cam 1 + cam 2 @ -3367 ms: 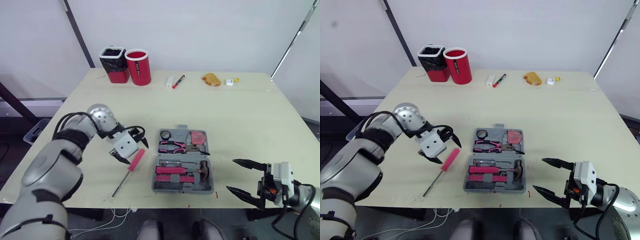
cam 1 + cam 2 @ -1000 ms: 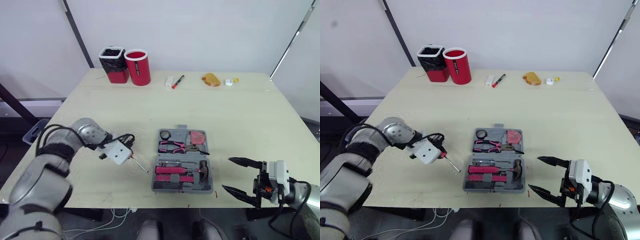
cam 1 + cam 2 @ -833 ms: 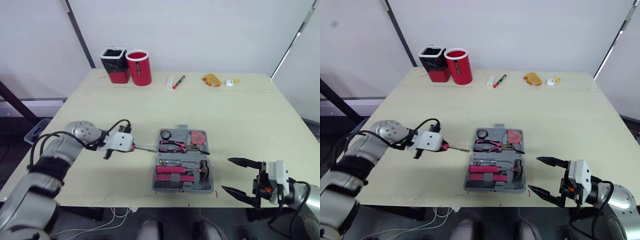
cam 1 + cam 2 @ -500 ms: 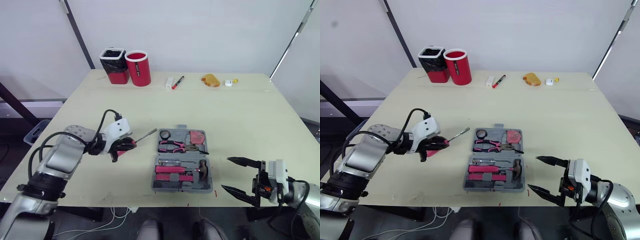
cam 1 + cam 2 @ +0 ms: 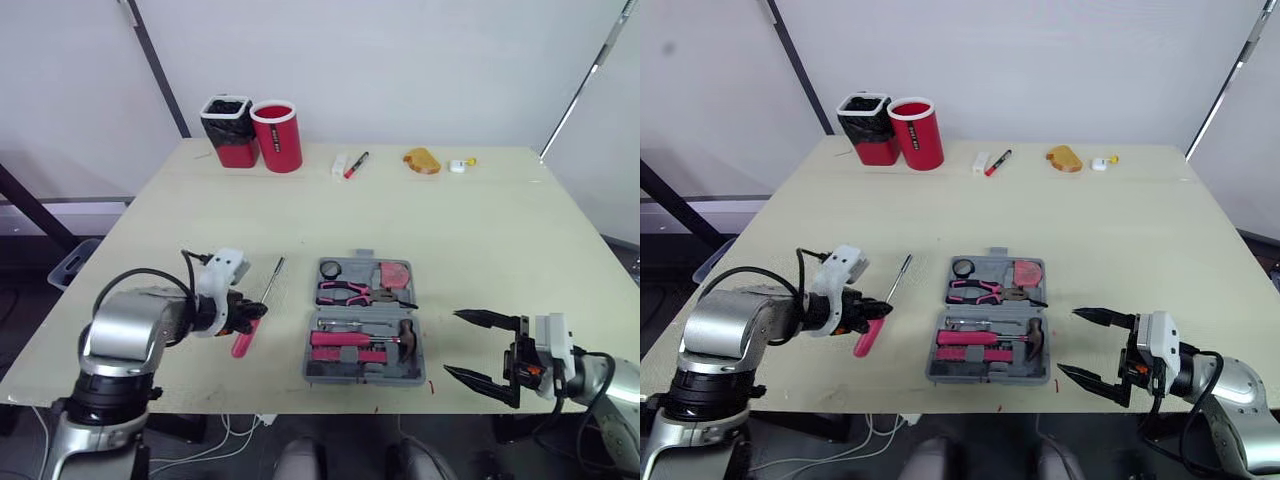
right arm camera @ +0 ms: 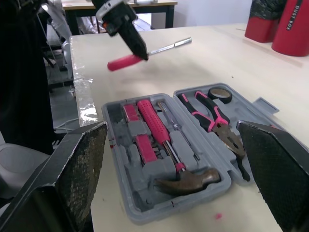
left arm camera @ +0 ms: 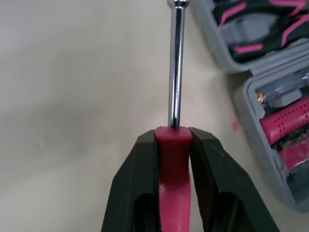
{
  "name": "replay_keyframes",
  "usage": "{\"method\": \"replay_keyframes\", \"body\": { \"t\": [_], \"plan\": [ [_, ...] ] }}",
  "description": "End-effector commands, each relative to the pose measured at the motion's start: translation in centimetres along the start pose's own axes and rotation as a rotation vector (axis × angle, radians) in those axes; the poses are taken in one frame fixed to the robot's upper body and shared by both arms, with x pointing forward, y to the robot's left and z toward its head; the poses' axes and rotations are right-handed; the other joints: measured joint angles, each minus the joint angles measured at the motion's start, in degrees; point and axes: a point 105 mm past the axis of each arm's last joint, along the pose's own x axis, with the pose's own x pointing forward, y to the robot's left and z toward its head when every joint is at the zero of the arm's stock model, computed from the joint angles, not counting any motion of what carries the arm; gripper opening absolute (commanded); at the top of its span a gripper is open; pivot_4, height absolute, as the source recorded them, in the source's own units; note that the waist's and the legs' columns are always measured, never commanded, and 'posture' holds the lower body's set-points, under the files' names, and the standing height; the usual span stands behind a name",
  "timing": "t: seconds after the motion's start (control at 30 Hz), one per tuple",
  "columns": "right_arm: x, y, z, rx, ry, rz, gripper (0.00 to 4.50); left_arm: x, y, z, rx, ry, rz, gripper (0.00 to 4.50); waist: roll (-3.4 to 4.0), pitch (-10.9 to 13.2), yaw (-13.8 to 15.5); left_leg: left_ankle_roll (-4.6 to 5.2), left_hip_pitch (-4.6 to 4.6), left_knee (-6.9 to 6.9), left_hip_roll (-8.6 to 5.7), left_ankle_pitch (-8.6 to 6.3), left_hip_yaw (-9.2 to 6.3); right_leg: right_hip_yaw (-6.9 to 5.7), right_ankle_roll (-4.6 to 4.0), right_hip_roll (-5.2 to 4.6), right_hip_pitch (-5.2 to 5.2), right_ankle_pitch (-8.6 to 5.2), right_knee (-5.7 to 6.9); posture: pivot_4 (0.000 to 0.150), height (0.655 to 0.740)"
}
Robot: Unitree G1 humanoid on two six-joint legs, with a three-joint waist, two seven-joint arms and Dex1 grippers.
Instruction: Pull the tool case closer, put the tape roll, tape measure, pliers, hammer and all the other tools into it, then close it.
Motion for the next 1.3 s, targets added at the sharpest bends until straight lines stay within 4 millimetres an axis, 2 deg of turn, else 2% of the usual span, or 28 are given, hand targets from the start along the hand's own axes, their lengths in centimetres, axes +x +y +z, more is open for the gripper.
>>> {"method": "replay_keyframes", "body": {
  "t": [0.03,0.13,0.23,0.27,0.33,0.43,0.47,0.53,0.67,0.73,0.83,0.93,1.3],
  "plan": [
    [-0.1,0.0,0.5,-0.025,-0.017,0.007,4.50,-0.4,0.8,-0.2,-0.026,-0.031,0.106,0.43,0.00,0.00,-0.04,0.00,0.00,0.00,0.00,0.00,-0.01,0.00,0.00,0.00,0.00,0.00,0.00,0.150,0.7400],
    [-0.2,0.0,0.5,-0.025,-0.013,0.006,4.50,0.2,1.6,-0.6,-0.021,-0.030,0.168,0.43,0.00,0.00,-0.11,0.00,0.00,0.00,0.00,0.00,-0.02,-0.01,-0.01,0.00,0.00,0.00,0.01,0.150,0.7400],
    [-0.2,0.0,0.6,-0.025,-0.012,0.006,4.50,1.0,1.4,-1.1,-0.066,-0.022,0.159,0.43,0.01,0.00,-0.04,0.00,0.00,0.00,0.00,0.00,-0.03,-0.01,-0.01,-0.01,0.00,0.00,0.01,0.150,0.7400],
    [-0.2,-0.1,0.6,-0.026,-0.012,0.006,4.50,1.2,1.4,-1.1,-0.064,-0.025,0.160,1.23,0.01,0.00,0.04,0.00,0.00,0.00,-0.01,0.00,-0.02,-0.01,-0.01,-0.02,0.00,0.00,0.00,0.150,0.7400],
    [-0.3,-0.2,0.6,-0.031,-0.009,-0.001,4.50,1.8,1.5,-0.8,-0.064,-0.044,0.168,1.81,0.00,0.00,0.13,0.00,-0.01,0.00,-0.03,0.00,-0.02,-0.02,-0.01,-0.04,0.01,0.00,-0.01,0.150,0.7400],
    [-0.4,-0.4,0.6,-0.036,-0.005,-0.011,4.50,2.3,1.4,-0.6,-0.066,-0.065,0.169,3.25,0.00,0.00,-0.01,0.00,-0.01,0.00,-0.05,0.00,-0.04,-0.03,-0.01,-0.05,0.00,0.00,0.00,0.150,0.7400],
    [-0.4,-0.4,0.6,-0.037,-0.005,-0.012,4.50,2.5,1.3,-0.7,-0.066,-0.065,0.168,3.87,0.00,0.00,-0.01,0.00,-0.01,0.00,-0.05,0.00,-0.05,-0.03,-0.01,-0.04,0.00,0.00,0.00,0.150,0.7400],
    [-0.4,-0.4,0.6,-0.035,-0.005,-0.013,4.50,2.8,1.1,-1.1,-0.062,-0.078,0.165,4.45,0.01,-0.01,-0.04,0.00,-0.01,0.00,-0.05,0.00,-0.04,-0.03,-0.01,-0.04,0.00,0.00,0.00,0.150,0.7400],
    [-0.5,-0.3,0.5,-0.034,-0.002,-0.015,4.50,3.1,1.3,-1.7,-0.030,-0.133,0.193,4.45,0.04,-0.03,-0.24,0.00,0.01,-0.01,-0.04,0.00,-0.02,0.01,-0.01,-0.04,0.00,0.00,-0.01,0.150,0.7400],
    [-0.5,-0.3,0.4,-0.033,-0.001,-0.016,4.50,3.2,0.7,-1.4,-0.006,-0.229,0.170,4.45,0.08,-0.05,-0.12,0.00,0.01,-0.01,-0.04,0.00,-0.02,0.01,-0.01,-0.05,0.01,0.01,0.00,0.150,0.7400],
    [-0.3,-0.3,0.4,-0.034,-0.001,-0.014,4.50,3.8,-0.7,-2.0,0.020,-0.310,0.127,4.45,0.11,-0.07,-0.07,0.00,0.02,-0.01,-0.05,0.00,0.02,0.03,-0.01,-0.09,0.01,0.01,-0.02,0.150,0.7400],
    [-0.3,-0.3,0.4,-0.035,-0.001,-0.013,4.50,4.1,-1.1,-2.8,0.050,-0.331,0.134,4.45,0.11,-0.07,0.15,0.00,0.01,-0.01,-0.06,-0.01,0.03,0.02,-0.01,-0.13,0.01,0.01,-0.03,0.150,0.7400],
    [-0.8,-0.1,0.6,-0.034,0.016,-0.008,4.50,4.4,-2.6,-4.7,-0.018,-0.407,0.152,4.45,0.14,-0.09,0.01,0.00,0.01,-0.02,-0.08,-0.01,0.04,0.04,0.00,-0.13,0.02,0.00,-0.06,0.150,0.7400]
  ]
}}
